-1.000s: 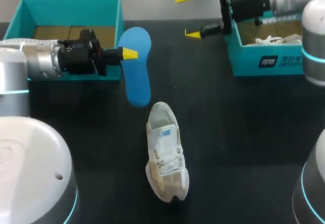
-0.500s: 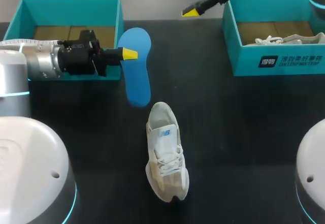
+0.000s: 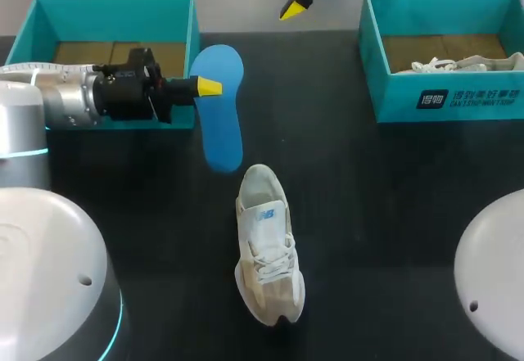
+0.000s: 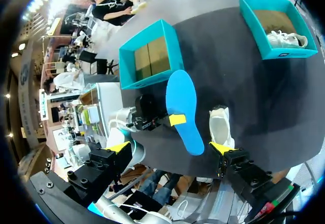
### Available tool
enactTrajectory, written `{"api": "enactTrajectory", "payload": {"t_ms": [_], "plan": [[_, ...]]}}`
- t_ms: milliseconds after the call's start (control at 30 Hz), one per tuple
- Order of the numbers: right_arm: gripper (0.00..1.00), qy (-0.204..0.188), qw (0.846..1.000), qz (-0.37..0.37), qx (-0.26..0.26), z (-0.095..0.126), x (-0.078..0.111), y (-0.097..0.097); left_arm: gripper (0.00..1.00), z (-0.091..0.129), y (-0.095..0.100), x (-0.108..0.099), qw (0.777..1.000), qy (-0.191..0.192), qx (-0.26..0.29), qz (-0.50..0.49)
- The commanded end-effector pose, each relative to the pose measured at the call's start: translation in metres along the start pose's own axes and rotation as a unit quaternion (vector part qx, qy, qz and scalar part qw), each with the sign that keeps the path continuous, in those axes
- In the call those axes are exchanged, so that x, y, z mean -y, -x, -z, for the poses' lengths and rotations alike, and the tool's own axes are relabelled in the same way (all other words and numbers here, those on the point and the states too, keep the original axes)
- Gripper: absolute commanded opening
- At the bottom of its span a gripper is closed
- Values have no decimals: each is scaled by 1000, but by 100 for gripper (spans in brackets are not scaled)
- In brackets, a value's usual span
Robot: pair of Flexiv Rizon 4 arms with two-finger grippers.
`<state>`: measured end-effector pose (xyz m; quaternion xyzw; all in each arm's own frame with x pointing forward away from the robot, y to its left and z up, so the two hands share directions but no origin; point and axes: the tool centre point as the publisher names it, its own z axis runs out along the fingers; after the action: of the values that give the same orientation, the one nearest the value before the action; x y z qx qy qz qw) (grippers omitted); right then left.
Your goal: Take the shoe out of the shoebox, open the shoe tongue, remove and reinsert the insole, then place the shoe into the shoebox
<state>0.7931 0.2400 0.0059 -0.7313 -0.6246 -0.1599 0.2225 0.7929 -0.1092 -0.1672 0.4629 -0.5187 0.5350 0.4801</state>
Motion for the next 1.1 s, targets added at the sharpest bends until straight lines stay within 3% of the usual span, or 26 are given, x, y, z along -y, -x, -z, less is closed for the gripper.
{"api": "enactTrajectory", "payload": {"t_ms": [33,500,633,733,900,1000,1100], "plan": [[100,19,908,-12,418,-3,4,-11,0,0,-1,0,1000,0,1,0],[100,54,869,-29,491,-24,9,-30,0,0,-1,0,1000,0,1,0],[100,64,869,-20,490,-30,10,-34,0,0,-1,0,1000,0,1,0],[100,65,886,-4,460,-32,10,-34,0,0,-1,0,1000,0,1,0],[100,54,937,-6,344,-24,7,-17,0,0,-1,0,1000,0,1,0],[100,52,962,-12,268,-17,6,-4,0,0,-1,0,1000,0,1,0],[100,49,976,-16,209,-12,4,4,0,0,-1,0,1000,0,1,0]]}}
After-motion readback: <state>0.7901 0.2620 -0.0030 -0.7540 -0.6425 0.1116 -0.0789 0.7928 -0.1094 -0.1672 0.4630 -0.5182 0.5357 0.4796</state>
